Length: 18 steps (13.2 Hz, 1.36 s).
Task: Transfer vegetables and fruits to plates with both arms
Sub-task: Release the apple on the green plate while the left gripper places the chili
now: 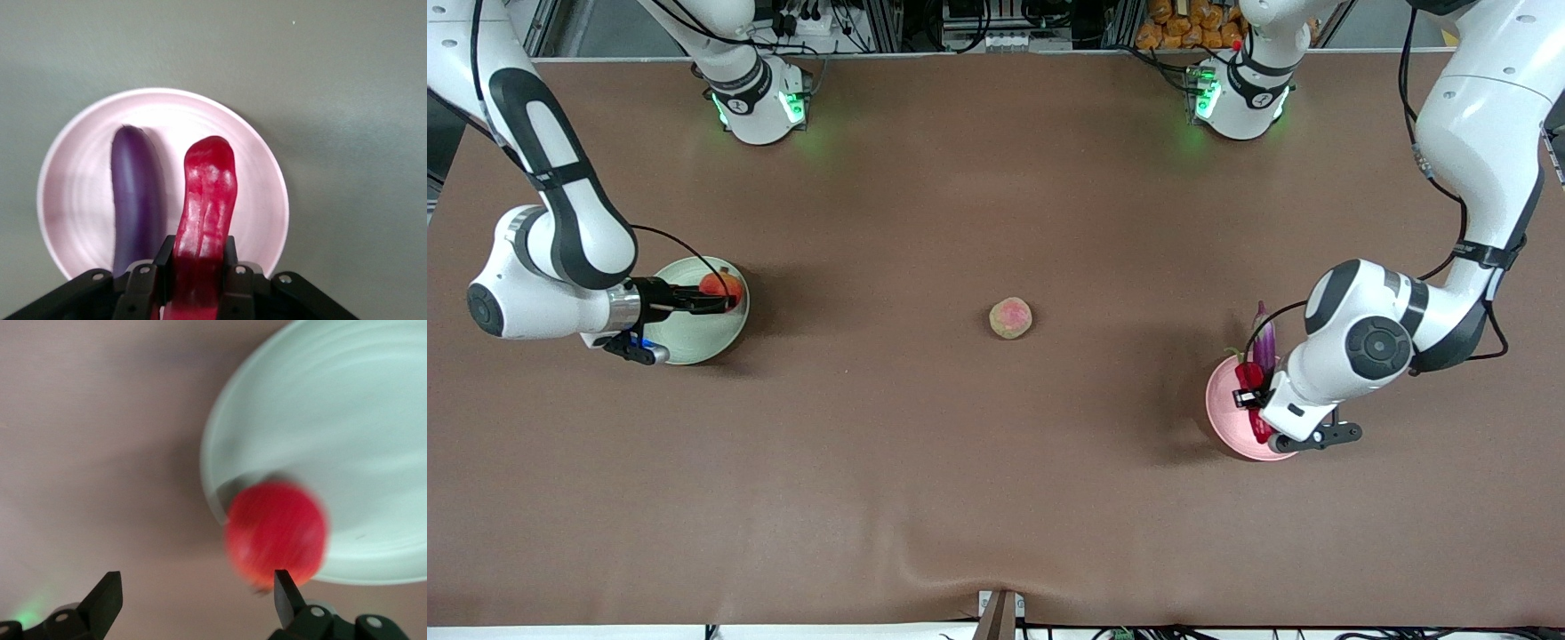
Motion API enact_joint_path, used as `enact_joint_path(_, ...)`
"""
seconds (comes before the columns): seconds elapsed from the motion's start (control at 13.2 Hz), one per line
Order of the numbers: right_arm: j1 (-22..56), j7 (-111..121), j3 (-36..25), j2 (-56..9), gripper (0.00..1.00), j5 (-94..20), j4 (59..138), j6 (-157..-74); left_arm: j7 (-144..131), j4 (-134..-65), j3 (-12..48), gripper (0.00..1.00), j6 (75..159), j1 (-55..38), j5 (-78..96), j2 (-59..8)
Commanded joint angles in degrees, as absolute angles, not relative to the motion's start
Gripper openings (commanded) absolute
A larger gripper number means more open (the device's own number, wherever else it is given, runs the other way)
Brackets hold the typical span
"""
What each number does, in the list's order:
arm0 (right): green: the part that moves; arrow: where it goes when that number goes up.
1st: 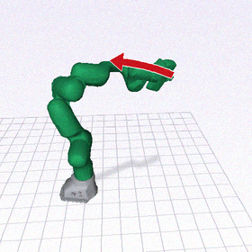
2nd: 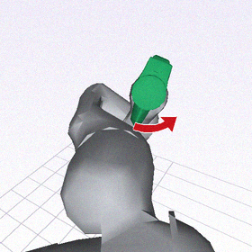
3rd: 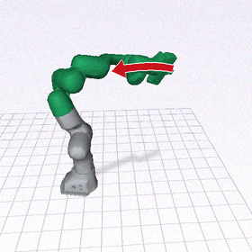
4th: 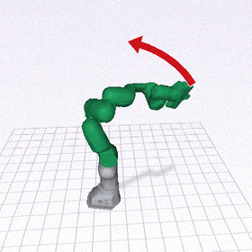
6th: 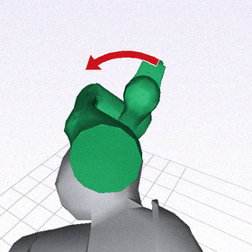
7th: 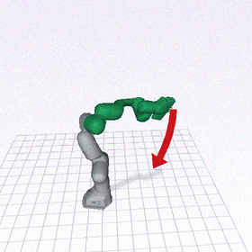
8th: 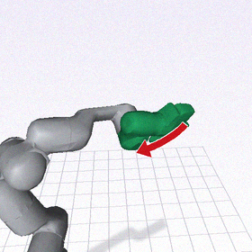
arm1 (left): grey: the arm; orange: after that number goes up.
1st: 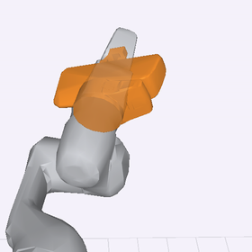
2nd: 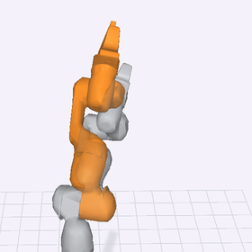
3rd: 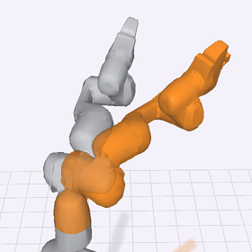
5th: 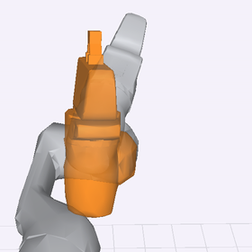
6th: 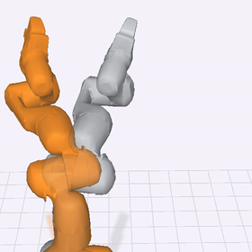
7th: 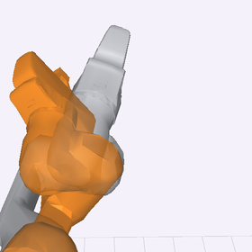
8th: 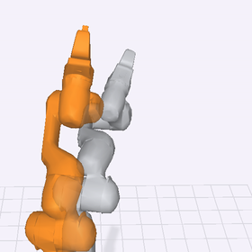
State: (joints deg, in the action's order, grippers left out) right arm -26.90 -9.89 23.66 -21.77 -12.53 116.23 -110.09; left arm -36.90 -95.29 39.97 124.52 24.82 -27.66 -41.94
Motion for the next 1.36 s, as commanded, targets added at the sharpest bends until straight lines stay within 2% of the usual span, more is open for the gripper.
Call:
enact_joint_path(0.0,-20.7,-26.9,27.0,-20.8,1.00,-14.4,112.6,-108.9,-37.6,-94.5,39.1,0.50,126.5,24.8,-20.0,-42.3)
enact_joint_path(0.08,-17.9,-32.6,27.4,-21.0,1.00,-16.0,110.9,-109.4,-38.1,-94.7,39.0,0.92,126.5,24.8,-19.9,-42.2)
enact_joint_path(0.15,-14.0,-37.6,27.4,-21.2,1.00,-19.7,109.4,-111.0,-38.1,-94.8,39.0,1.00,126.4,25.0,-20.0,-41.8)
enact_joint_path(0.38,-4.8,-50.7,27.3,-23.1,1.00,-25.1,109.1,-123.5,-37.4,-94.3,39.2,1.00,122.9,25.1,-20.1,-36.1)
enact_joint_path(0.53,2.7,-61.6,27.2,-26.5,1.00,-25.1,108.2,-134.9,-36.7,-92.2,39.3,1.00,117.1,25.1,-20.1,-31.1)
enact_joint_path(0.68,10.6,-72.6,26.3,-32.0,1.00,-24.3,103.9,-145.3,-36.1,-89.2,39.3,1.00,111.9,25.2,-20.0,-27.4)
enact_joint_path(0.83,19.1,-79.7,20.3,-36.3,1.00,-21.7,97.9,-146.3,-34.2,-86.3,39.5,1.00,106.6,25.3,-19.3,-24.5)
enact_joint_path(0.98,30.2,-84.8,11.0,-40.0,1.00,-20.4,92.6,-146.1,-31.7,-82.4,39.7,1.00,101.4,25.4,-16.6,-22.8)
enact_joint_path(1.14,38.9,-85.8,2.8,-41.9,1.00,-20.0,91.9,-146.1,-31.6,-80.2,39.9,1.00,96.6,26.7,-11.5,-20.6)
enact_joint_path(1.29,40.3,-86.0,1.8,-43.1,1.00,-20.0,91.8,-146.2,-30.5,-79.3,40.0,1.00,92.3,26.7,-11.1,-17.2)
